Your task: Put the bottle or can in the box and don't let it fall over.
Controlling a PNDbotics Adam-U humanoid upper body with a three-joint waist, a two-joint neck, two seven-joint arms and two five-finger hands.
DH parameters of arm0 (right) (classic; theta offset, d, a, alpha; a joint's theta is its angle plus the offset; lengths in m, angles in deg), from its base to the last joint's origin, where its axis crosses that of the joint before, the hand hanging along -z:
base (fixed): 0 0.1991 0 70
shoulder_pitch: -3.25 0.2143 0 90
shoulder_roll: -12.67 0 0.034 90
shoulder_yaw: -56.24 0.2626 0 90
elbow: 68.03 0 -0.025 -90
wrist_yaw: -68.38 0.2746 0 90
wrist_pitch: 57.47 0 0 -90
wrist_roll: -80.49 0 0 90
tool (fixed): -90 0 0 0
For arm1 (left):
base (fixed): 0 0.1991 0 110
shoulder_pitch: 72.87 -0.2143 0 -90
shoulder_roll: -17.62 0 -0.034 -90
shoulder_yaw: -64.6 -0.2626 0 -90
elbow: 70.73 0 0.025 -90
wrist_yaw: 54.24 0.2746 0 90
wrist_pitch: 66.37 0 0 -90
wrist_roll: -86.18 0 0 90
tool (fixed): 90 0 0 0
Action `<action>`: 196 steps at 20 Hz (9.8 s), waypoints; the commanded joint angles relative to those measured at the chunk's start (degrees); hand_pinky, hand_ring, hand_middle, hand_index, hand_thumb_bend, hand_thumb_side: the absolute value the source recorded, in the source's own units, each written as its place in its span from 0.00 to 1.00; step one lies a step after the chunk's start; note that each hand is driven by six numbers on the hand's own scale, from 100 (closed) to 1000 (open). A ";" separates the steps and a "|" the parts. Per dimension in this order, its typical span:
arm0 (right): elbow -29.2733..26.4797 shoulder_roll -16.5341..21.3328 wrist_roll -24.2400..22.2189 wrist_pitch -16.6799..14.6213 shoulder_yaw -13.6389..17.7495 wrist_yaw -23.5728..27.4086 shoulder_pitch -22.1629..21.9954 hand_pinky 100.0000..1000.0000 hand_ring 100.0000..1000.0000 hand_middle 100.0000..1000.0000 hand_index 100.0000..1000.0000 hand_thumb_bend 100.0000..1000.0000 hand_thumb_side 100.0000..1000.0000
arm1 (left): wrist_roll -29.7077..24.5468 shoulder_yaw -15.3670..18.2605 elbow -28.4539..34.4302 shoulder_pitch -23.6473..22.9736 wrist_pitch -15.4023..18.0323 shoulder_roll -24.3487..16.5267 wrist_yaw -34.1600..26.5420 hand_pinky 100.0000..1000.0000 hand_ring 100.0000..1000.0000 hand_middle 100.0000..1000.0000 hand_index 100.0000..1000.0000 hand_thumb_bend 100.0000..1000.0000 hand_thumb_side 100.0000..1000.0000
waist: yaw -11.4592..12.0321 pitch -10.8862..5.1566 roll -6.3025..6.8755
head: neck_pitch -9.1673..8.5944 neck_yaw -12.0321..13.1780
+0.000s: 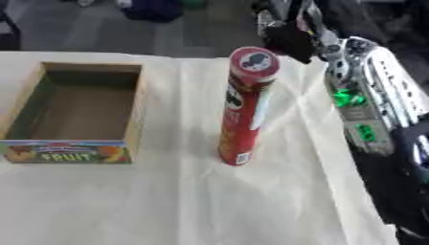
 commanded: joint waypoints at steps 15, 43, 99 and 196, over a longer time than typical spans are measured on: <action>-1.04 -1.75 5.43 0.80 -1.75 7.18 -2.48 0.77 0.93 0.96 0.92 0.00 1.00 | -0.72 -0.12 0.79 1.31 -0.48 -0.71 0.31 0.78 1.00 1.00 0.92 0.09 0.70 | 0.41 0.81 -0.11 | -2.46 -0.98; -1.04 -3.40 4.96 -0.53 -4.95 9.24 -0.93 0.78 0.93 0.96 0.92 0.00 1.00 | -1.29 -0.21 0.91 1.54 -1.22 -0.65 1.03 0.78 1.00 1.00 0.92 0.08 0.72 | 0.98 2.34 -1.21 | -2.22 -0.11; -1.04 -4.02 4.25 -2.03 -8.20 8.29 -3.07 0.16 0.45 0.49 0.51 0.00 0.02 | -1.25 -0.08 1.21 2.47 -1.63 -0.29 0.50 0.78 1.00 1.00 0.89 0.08 0.71 | 1.39 3.89 -1.92 | -1.78 -0.19; 14.81 -5.28 16.11 2.88 -14.06 10.76 38.06 0.19 0.45 0.53 0.53 0.00 0.00 | -8.13 -6.45 1.76 9.29 -4.83 2.07 0.29 0.79 1.00 1.00 0.88 0.09 0.75 | 22.94 6.13 -9.47 | -0.21 -18.39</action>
